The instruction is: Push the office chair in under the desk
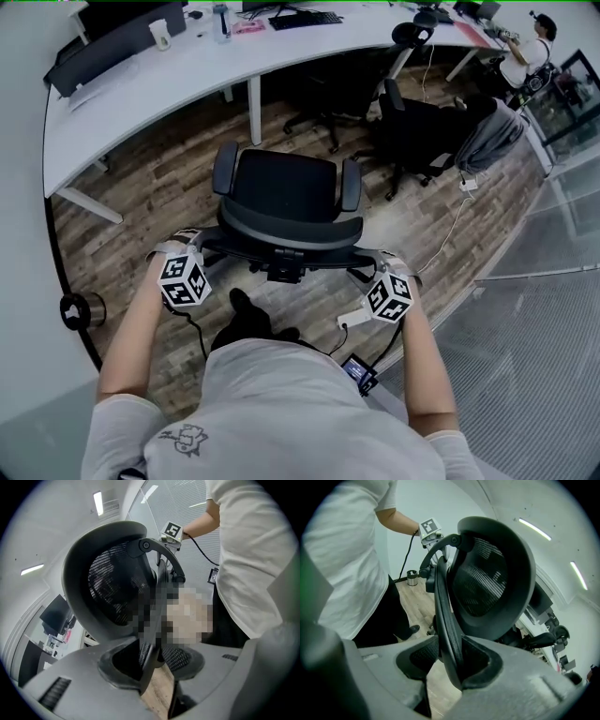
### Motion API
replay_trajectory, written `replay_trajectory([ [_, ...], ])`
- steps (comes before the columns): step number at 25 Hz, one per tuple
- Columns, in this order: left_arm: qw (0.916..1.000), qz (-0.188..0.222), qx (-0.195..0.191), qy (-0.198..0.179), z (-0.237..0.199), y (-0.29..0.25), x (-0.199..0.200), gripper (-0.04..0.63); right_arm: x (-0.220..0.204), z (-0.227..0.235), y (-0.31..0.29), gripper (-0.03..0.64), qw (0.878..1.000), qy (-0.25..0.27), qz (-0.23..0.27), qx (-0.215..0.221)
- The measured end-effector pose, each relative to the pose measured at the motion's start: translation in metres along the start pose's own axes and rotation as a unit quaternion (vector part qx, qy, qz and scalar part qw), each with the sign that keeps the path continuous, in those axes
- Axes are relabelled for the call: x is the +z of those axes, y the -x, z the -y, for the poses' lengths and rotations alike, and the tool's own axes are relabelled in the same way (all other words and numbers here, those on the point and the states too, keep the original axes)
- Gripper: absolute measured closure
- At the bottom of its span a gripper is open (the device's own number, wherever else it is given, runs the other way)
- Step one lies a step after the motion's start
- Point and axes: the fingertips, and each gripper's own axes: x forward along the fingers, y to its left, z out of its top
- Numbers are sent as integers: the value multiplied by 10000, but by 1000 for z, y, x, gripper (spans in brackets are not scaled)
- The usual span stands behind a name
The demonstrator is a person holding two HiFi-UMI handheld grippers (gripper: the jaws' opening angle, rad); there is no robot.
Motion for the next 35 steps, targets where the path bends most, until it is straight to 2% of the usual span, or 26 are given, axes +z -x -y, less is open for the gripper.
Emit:
replay_trajectory([
  [8, 9988, -174, 248, 389, -32, 25, -63, 449, 64, 36, -51, 460, 9988, 408, 101, 233],
  [15, 9963, -288, 390, 713, -62, 46, -118, 450, 122, 65, -96, 460, 9967, 687, -19, 427],
  [22, 9930, -365, 626, 934, -88, 68, -169, 449, 178, 88, -136, 456, 9947, 921, -56, 460],
  [35, 9807, -627, 1044, 1526, -126, 101, -246, 442, 270, 130, -204, 449, 9873, 1466, 12, 605],
])
